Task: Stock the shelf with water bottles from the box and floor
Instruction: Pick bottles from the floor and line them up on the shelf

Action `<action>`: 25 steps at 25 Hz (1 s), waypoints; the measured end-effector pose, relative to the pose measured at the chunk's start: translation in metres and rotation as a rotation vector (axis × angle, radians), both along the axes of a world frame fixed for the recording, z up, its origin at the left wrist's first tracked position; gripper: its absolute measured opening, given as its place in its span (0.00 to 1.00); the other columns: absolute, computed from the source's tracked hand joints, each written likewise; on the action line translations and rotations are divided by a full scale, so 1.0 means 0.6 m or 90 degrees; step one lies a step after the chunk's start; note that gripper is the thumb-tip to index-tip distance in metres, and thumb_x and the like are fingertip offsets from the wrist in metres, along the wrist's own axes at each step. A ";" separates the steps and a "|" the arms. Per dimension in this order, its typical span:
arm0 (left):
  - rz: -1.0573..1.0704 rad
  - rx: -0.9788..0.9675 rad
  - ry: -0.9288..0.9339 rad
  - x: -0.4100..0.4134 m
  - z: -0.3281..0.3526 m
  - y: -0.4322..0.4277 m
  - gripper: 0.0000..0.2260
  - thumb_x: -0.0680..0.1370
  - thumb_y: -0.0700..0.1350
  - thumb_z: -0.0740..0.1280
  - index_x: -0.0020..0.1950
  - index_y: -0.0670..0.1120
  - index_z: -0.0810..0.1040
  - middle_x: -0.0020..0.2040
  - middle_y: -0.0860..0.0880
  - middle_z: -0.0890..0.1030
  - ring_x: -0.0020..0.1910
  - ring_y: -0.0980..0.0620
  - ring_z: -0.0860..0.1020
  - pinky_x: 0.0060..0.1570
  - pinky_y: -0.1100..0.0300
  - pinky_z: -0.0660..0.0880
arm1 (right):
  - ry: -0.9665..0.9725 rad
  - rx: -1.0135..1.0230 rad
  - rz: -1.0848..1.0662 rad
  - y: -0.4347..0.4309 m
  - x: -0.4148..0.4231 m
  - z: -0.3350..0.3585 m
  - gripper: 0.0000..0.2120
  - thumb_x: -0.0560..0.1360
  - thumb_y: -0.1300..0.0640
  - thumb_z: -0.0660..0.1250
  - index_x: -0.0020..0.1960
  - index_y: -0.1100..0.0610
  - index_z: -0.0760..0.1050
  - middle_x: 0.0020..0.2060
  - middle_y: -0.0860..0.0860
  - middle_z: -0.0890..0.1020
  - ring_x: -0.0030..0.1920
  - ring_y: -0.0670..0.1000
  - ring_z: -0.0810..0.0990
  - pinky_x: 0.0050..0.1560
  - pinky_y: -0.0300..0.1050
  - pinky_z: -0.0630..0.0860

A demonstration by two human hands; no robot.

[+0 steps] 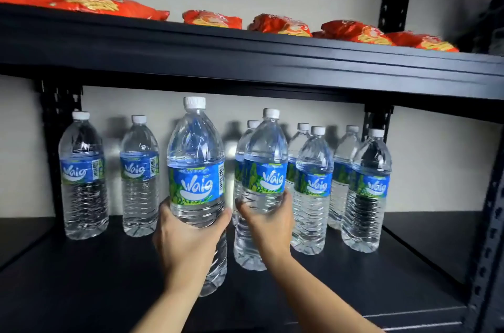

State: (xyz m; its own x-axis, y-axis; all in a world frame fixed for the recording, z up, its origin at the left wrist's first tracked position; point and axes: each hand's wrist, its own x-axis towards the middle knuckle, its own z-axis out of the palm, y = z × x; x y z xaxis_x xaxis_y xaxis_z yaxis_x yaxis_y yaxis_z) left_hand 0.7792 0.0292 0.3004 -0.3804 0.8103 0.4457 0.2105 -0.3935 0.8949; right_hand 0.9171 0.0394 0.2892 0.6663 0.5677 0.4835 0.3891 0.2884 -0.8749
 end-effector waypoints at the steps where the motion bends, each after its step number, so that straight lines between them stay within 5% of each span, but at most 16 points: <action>1: 0.001 0.005 0.004 -0.004 0.001 0.007 0.36 0.57 0.57 0.82 0.58 0.43 0.74 0.53 0.42 0.82 0.55 0.39 0.79 0.53 0.49 0.77 | -0.005 0.005 -0.006 0.014 0.006 0.000 0.34 0.62 0.50 0.83 0.60 0.48 0.67 0.48 0.40 0.72 0.51 0.41 0.71 0.56 0.33 0.64; 4: 0.009 0.010 0.015 -0.018 -0.004 0.030 0.37 0.57 0.57 0.83 0.59 0.44 0.73 0.54 0.43 0.82 0.56 0.39 0.79 0.55 0.50 0.75 | -0.012 0.008 -0.017 0.057 0.022 -0.019 0.38 0.63 0.52 0.83 0.67 0.54 0.68 0.53 0.43 0.70 0.56 0.43 0.70 0.58 0.33 0.62; 8: 0.008 0.023 0.012 -0.022 -0.009 0.042 0.34 0.58 0.55 0.83 0.57 0.45 0.74 0.53 0.45 0.83 0.54 0.41 0.80 0.52 0.53 0.75 | 0.010 0.010 -0.017 0.092 0.029 -0.056 0.37 0.59 0.51 0.83 0.63 0.49 0.68 0.53 0.44 0.79 0.54 0.45 0.79 0.59 0.41 0.74; 13: 0.020 0.024 0.024 -0.016 -0.015 0.052 0.33 0.57 0.55 0.83 0.55 0.45 0.73 0.52 0.45 0.82 0.53 0.40 0.80 0.51 0.50 0.76 | 0.004 0.029 0.018 0.103 0.032 -0.067 0.37 0.60 0.55 0.83 0.63 0.48 0.67 0.51 0.39 0.79 0.48 0.29 0.77 0.45 0.20 0.68; 25: 0.014 0.029 0.025 -0.007 -0.030 0.061 0.35 0.56 0.55 0.83 0.57 0.46 0.74 0.52 0.45 0.82 0.53 0.41 0.79 0.52 0.52 0.75 | -0.016 0.045 0.027 0.129 0.043 -0.067 0.41 0.57 0.56 0.84 0.62 0.47 0.65 0.52 0.38 0.74 0.52 0.27 0.73 0.48 0.18 0.66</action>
State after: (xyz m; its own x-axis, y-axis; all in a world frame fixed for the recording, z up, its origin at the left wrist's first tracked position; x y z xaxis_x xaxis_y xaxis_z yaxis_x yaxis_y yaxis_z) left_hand 0.7753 0.0657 0.2823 -0.3789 0.7803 0.4976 0.2544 -0.4292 0.8667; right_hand 0.9431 0.1165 0.2490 0.6289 0.5594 0.5399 0.3972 0.3658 -0.8417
